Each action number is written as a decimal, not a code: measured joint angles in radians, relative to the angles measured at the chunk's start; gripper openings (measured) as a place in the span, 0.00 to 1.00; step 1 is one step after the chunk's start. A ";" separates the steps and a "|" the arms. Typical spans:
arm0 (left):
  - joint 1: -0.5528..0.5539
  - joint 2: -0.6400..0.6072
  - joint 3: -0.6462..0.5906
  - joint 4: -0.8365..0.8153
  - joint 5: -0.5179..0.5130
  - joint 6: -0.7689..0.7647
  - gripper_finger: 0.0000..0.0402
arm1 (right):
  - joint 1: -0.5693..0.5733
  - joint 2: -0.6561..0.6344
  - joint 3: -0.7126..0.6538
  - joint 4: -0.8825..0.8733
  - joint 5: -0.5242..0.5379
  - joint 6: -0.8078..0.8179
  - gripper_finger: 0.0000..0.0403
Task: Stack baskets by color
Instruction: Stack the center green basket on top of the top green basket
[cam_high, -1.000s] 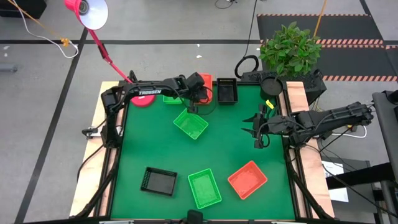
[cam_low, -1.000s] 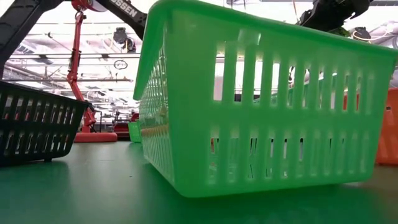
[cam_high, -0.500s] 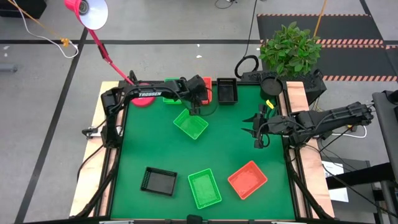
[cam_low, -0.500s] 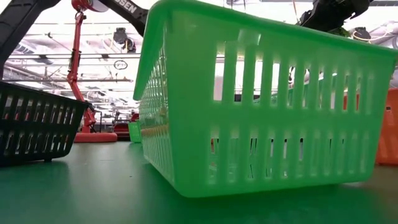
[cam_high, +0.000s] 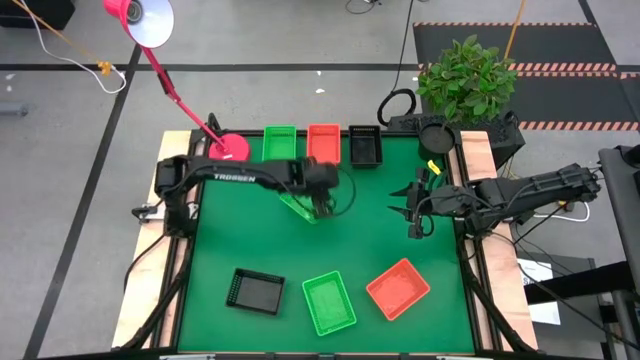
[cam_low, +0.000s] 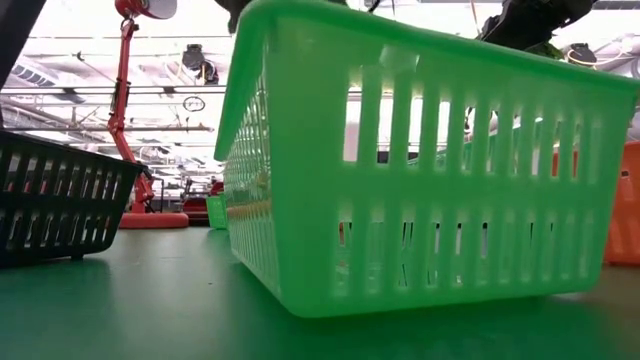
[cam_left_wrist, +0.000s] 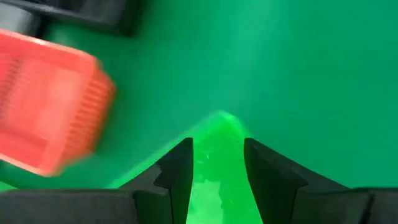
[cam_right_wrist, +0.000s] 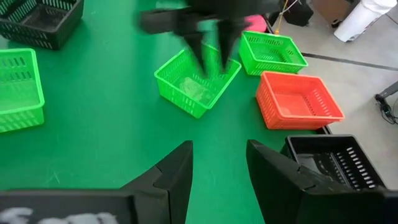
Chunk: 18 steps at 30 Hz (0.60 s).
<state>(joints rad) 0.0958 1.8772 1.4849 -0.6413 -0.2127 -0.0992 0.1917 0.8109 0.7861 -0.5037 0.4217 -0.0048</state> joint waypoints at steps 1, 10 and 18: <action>-0.025 0.001 -0.001 -0.003 -0.017 -0.032 0.36 | 0.000 0.000 0.000 0.007 0.000 0.000 0.36; -0.135 0.001 -0.002 -0.007 -0.133 -0.315 0.36 | 0.000 0.001 0.000 0.025 0.000 0.001 0.36; -0.135 0.001 -0.017 -0.059 -0.133 -0.498 0.36 | 0.000 0.001 0.000 0.080 -0.007 0.027 0.36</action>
<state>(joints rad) -0.0395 1.8786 1.4677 -0.6999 -0.3452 -0.5970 0.1921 0.8120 0.7864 -0.4232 0.4150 0.0220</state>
